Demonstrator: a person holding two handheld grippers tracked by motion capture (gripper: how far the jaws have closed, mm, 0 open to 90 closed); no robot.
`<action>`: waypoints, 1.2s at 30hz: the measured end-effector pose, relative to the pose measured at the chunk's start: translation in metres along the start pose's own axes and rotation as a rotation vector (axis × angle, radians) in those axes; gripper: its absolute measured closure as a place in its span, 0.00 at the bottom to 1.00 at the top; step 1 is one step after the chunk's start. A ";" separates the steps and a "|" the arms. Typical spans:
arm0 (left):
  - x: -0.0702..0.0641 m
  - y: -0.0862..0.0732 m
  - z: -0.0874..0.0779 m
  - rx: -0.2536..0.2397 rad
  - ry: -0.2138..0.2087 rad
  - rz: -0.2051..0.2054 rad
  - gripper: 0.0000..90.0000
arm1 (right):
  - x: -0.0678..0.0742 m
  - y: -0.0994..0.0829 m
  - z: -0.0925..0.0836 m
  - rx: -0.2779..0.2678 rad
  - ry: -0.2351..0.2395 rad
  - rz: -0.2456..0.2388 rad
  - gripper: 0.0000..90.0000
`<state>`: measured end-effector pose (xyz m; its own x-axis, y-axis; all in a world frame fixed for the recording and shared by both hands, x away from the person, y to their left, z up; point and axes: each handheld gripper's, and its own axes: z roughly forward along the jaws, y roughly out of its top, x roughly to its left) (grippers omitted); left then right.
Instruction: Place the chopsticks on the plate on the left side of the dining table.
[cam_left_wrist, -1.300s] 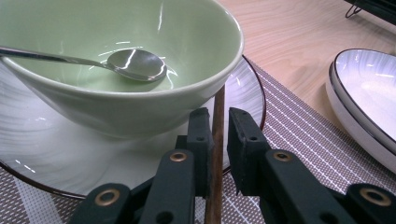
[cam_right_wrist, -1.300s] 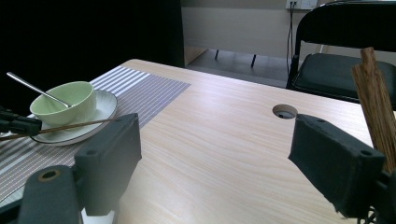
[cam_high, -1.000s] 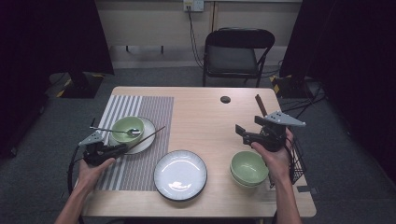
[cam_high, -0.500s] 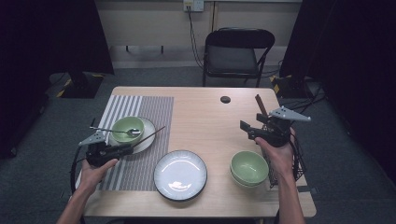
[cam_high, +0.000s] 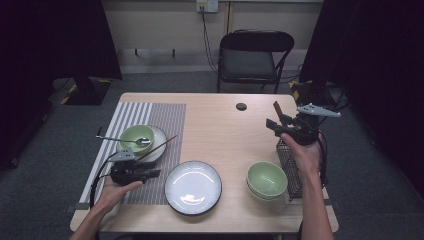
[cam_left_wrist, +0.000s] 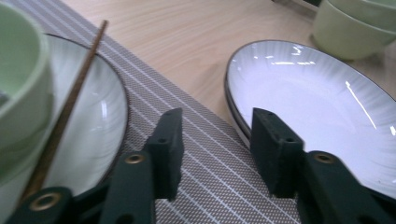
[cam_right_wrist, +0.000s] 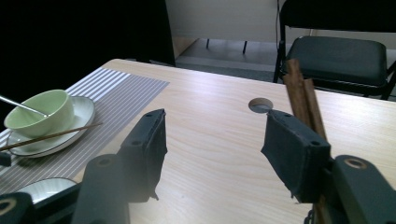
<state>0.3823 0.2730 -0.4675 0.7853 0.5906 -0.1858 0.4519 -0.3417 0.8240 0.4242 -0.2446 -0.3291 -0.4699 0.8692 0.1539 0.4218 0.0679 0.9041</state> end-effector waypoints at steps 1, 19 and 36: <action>-0.001 0.000 0.002 0.017 0.016 0.003 0.57 | -0.002 0.001 0.002 0.004 -0.001 -0.002 0.45; -0.002 -0.016 0.029 0.156 0.112 0.058 0.34 | -0.034 0.008 0.030 0.057 -0.100 -0.012 0.63; -0.003 -0.021 0.029 0.128 0.135 0.122 0.37 | -0.040 0.002 0.036 0.093 -0.154 0.002 0.85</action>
<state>0.3829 0.2575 -0.5001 0.7775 0.6288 -0.0078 0.4137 -0.5021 0.7595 0.4716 -0.2615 -0.3478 -0.3480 0.9335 0.0862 0.4957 0.1052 0.8621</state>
